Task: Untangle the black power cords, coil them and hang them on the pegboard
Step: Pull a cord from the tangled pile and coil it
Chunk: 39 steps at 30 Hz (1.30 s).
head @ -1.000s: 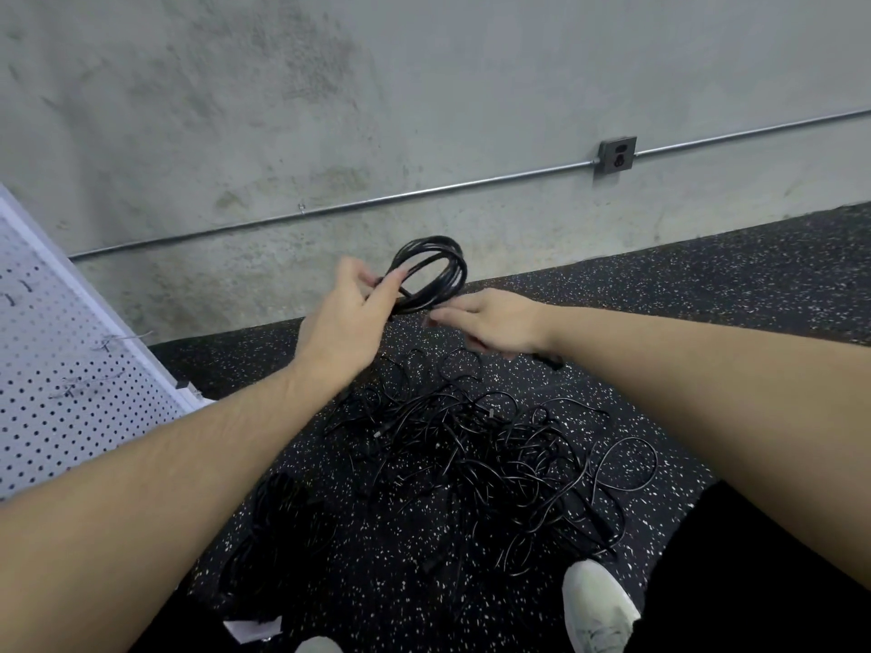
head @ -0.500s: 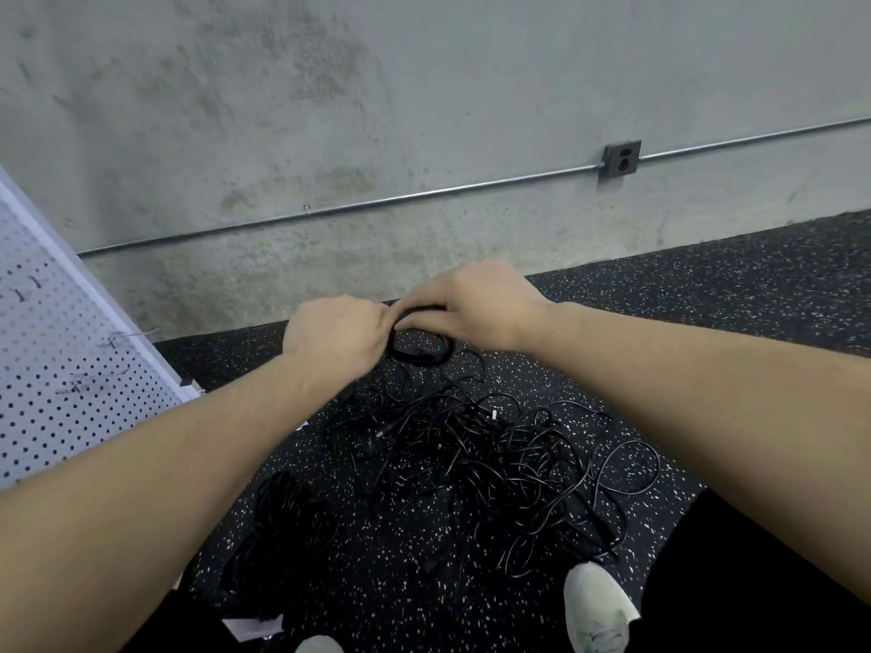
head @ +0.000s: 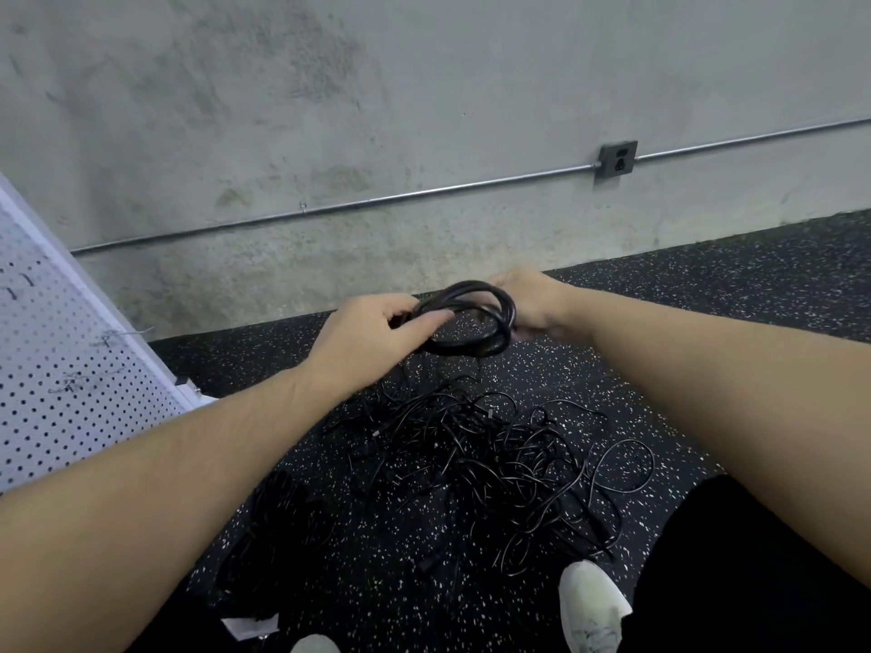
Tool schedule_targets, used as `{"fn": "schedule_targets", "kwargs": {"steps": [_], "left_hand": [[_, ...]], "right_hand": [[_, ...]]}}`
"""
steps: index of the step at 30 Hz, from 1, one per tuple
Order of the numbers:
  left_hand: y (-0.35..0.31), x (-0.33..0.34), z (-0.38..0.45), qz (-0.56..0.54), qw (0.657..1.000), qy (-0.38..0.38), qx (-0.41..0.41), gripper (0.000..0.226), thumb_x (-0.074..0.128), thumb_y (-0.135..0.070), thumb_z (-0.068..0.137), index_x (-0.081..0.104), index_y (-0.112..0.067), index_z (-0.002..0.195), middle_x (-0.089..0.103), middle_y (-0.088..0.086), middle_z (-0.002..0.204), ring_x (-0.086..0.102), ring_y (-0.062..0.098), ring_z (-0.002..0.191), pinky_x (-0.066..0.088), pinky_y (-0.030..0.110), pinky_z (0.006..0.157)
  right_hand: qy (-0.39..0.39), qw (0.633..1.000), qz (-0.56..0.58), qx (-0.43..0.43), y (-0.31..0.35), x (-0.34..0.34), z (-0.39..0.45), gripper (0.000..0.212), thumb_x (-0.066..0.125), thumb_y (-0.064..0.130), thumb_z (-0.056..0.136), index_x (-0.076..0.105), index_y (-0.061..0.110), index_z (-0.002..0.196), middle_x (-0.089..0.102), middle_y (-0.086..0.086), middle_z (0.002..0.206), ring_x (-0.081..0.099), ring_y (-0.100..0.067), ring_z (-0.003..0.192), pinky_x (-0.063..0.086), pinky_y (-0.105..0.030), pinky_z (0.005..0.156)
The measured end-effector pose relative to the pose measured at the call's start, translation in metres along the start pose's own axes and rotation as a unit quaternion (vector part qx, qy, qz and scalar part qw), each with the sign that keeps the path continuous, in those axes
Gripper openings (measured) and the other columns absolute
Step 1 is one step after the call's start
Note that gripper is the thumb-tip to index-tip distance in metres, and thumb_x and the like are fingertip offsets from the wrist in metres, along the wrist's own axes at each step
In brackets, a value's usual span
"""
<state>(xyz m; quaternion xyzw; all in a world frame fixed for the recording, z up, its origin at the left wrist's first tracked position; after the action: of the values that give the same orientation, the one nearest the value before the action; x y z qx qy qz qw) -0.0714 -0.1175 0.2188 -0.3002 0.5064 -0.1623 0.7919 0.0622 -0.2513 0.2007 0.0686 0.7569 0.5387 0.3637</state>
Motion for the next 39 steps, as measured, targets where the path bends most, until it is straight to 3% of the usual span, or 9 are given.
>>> {"fn": "schedule_targets", "kwargs": {"steps": [5, 12, 15, 20, 23, 27, 30, 33, 39], "left_hand": [[0.008, -0.002, 0.000, -0.053, 0.995, -0.060, -0.061, 0.041, 0.052, -0.065, 0.097, 0.073, -0.035, 0.079, 0.048, -0.014, 0.048, 0.043, 0.009, 0.051, 0.035, 0.033, 0.060], [0.033, -0.007, 0.010, -0.069, 0.972, -0.103, -0.201, 0.056, 0.039, -0.076, 0.095, 0.062, -0.032, 0.121, 0.069, -0.012, 0.106, 0.067, 0.017, 0.100, 0.051, 0.041, 0.094], [0.047, -0.011, 0.009, -0.066, 0.967, -0.109, -0.222, 0.052, 0.041, -0.076, 0.092, 0.072, -0.036, 0.106, 0.074, -0.007, 0.105, 0.067, 0.021, 0.099, 0.052, 0.041, 0.096], [0.067, -0.017, 0.002, -0.059, 0.960, -0.109, -0.251, 0.054, 0.043, -0.064, 0.101, 0.068, -0.018, 0.118, 0.069, -0.001, 0.110, 0.063, 0.021, 0.101, 0.043, 0.035, 0.081], [0.072, -0.017, 0.000, -0.054, 0.959, -0.101, -0.258, 0.056, 0.043, -0.062, 0.102, 0.067, -0.014, 0.117, 0.069, 0.004, 0.111, 0.063, 0.025, 0.104, 0.045, 0.038, 0.083], [0.063, -0.018, 0.003, 0.003, 0.963, -0.089, -0.253, 0.059, 0.036, -0.064, 0.103, 0.061, -0.010, 0.106, 0.064, 0.005, 0.095, 0.062, 0.030, 0.097, 0.042, 0.038, 0.075], [0.056, -0.014, 0.005, 0.040, 0.968, -0.060, -0.242, 0.064, 0.032, -0.065, 0.103, 0.059, -0.007, 0.109, 0.069, 0.010, 0.095, 0.067, 0.030, 0.091, 0.050, 0.041, 0.083], [0.048, -0.007, 0.005, 0.020, 0.975, -0.051, -0.215, 0.058, 0.032, -0.063, 0.104, 0.056, -0.010, 0.103, 0.072, 0.010, 0.081, 0.074, 0.027, 0.073, 0.057, 0.045, 0.078], [0.042, -0.006, 0.004, -0.028, 0.974, -0.101, -0.202, 0.047, 0.043, -0.053, 0.105, 0.061, -0.009, 0.105, 0.059, -0.001, 0.075, 0.053, 0.018, 0.065, 0.036, 0.036, 0.059]], "right_hand": [[0.056, 0.997, -0.015, 0.044, -0.007, 0.016, -0.005, 0.035, 0.060, 0.042, 0.099, 0.064, 0.014, 0.079, 0.056, 0.004, 0.062, 0.043, -0.005, 0.046, 0.035, -0.016, 0.042], [0.120, 0.954, -0.268, -0.063, 0.024, 0.055, -0.009, 0.036, 0.055, 0.032, 0.104, 0.062, 0.018, 0.136, 0.062, -0.002, 0.082, 0.053, -0.013, 0.059, 0.045, -0.017, 0.052], [0.091, 0.913, -0.366, -0.154, 0.042, 0.060, -0.015, 0.045, 0.057, 0.024, 0.102, 0.051, 0.018, 0.146, 0.066, 0.007, 0.112, 0.054, -0.009, 0.082, 0.038, -0.017, 0.068], [0.044, 0.975, -0.135, -0.169, 0.046, 0.045, -0.013, 0.024, 0.071, 0.019, 0.095, 0.057, 0.015, 0.114, 0.074, -0.001, 0.093, 0.051, 0.006, 0.052, 0.036, -0.010, 0.050], [0.016, 0.976, -0.121, -0.179, 0.049, 0.043, -0.014, 0.026, 0.081, 0.025, 0.085, 0.067, 0.016, 0.104, 0.067, 0.006, 0.086, 0.058, -0.001, 0.066, 0.046, -0.018, 0.063], [-0.014, 0.983, -0.032, -0.181, 0.055, 0.042, -0.015, 0.019, 0.070, 0.019, 0.095, 0.065, 0.009, 0.111, 0.071, 0.000, 0.098, 0.057, -0.002, 0.061, 0.044, -0.016, 0.059], [-0.036, 0.988, 0.013, -0.152, 0.055, 0.041, -0.011, 0.021, 0.065, 0.021, 0.099, 0.063, 0.011, 0.117, 0.065, -0.003, 0.081, 0.041, 0.000, 0.044, 0.031, -0.014, 0.044], [-0.057, 0.987, 0.071, -0.128, 0.056, 0.039, -0.007, 0.022, 0.068, 0.025, 0.097, 0.055, 0.016, 0.114, 0.068, -0.006, 0.077, 0.051, -0.011, 0.054, 0.038, -0.022, 0.051], [-0.041, 0.978, 0.194, -0.060, 0.045, 0.043, 0.000, 0.039, 0.070, 0.019, 0.096, 0.037, 0.015, 0.116, 0.073, -0.009, 0.078, 0.052, -0.011, 0.052, 0.043, -0.026, 0.055]]}}
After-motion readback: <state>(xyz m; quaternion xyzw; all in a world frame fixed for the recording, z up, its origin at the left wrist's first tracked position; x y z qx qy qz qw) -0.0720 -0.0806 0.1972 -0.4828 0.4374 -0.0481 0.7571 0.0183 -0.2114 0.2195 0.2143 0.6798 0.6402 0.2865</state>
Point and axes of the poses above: each hand's wrist, its own z-axis towards the middle knuckle, its own x-axis out of the palm, y = z × x, the point moved 7 cm from there along z, towards the middle knuckle
